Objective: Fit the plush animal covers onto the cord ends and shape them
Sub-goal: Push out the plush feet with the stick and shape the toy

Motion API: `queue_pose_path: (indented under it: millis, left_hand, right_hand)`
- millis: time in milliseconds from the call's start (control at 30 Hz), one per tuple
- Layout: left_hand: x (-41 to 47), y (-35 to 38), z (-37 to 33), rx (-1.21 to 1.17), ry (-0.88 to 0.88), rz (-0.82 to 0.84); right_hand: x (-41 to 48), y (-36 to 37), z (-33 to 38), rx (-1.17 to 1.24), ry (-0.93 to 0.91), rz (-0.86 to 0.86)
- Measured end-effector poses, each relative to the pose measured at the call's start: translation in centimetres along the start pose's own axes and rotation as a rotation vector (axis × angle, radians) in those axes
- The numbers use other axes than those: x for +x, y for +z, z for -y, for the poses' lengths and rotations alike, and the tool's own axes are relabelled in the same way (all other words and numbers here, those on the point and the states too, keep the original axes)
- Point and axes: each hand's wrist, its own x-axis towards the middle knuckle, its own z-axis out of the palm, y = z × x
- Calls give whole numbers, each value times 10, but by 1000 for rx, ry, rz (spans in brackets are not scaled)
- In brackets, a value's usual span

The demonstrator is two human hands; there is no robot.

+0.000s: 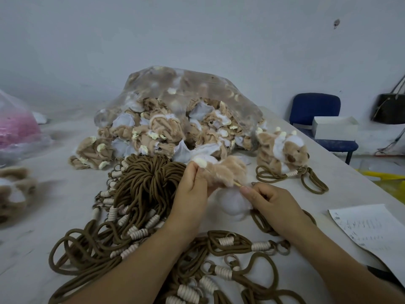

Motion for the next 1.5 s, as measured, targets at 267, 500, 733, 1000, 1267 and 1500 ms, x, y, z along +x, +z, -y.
queue_pose_path:
  millis: [267, 500, 733, 1000, 1267, 1500]
  left_hand:
    - [-4, -3, 1, 77, 30, 3]
    - [-2, -7, -3, 289, 102, -65]
    - [0, -9, -3, 228, 96, -95]
    - [-7, 0, -7, 229, 99, -8]
    - [-1, -5, -3, 408, 184, -32]
    - [-5, -5, -1, 327, 199, -82]
  right_hand:
    - [6, 0, -5, -100, -19, -60]
    - [7, -5, -15, -256, -63, -88]
    - [5, -9, -14, -123, -32, -64]
    - [3, -3, 2, 12, -86, -42]
    - [5, 6, 4, -61, -20, -57]
    - [8, -6, -6, -200, -89, -84]
